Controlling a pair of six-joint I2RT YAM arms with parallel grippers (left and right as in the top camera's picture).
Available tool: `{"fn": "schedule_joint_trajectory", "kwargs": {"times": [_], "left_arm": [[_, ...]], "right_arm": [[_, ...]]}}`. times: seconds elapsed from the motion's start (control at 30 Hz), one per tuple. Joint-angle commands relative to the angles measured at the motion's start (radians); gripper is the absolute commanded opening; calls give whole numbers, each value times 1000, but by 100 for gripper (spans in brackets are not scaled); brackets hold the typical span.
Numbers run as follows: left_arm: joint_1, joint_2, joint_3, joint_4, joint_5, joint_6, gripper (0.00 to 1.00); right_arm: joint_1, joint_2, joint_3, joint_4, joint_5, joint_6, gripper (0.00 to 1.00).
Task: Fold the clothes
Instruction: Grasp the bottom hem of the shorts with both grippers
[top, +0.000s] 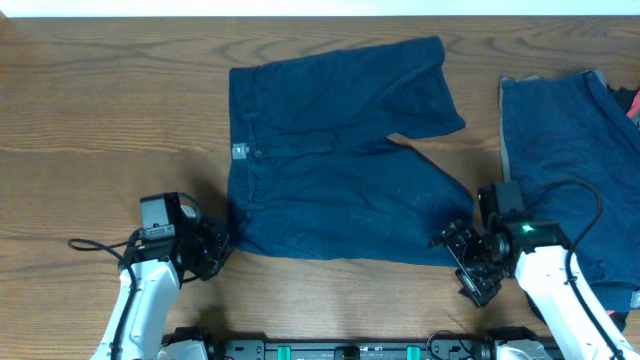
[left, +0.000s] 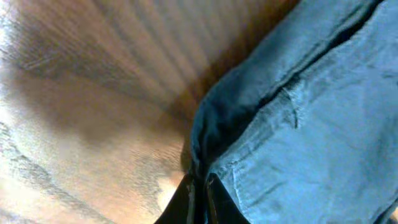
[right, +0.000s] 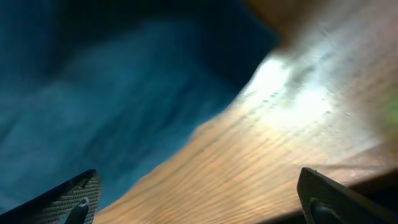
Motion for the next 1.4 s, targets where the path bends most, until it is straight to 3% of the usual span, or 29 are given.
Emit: {"fn": "schedule_joint_trajectory", "kwargs": {"times": [0.0, 0.13, 0.7, 1.03, 1.17, 1.23, 1.33, 1.37], "left_arm": [[-2, -10, 18, -39, 14, 43, 6], [-2, -10, 18, -100, 14, 97, 6], [-2, -10, 18, -166, 7, 140, 6], [-2, -10, 18, -190, 6, 145, 6], [-2, -10, 18, -197, 6, 148, 6], [-2, -10, 18, -197, 6, 150, 6], [-2, -10, 18, -196, -15, 153, 6], [-2, -10, 18, -196, -21, 160, 6]], "right_arm": [[24, -4, -20, 3, 17, 73, 99], [24, -4, -25, 14, 92, 128, 98], [34, -4, -106, 149, 270, 167, 63], [34, -3, -212, 354, 275, 167, 53], [34, 1, -234, 399, 282, 167, 41], [34, 2, -235, 406, 286, 167, 29], [34, 2, -235, 406, 285, 158, 1], [34, 2, -234, 406, 284, 146, 1]]}}
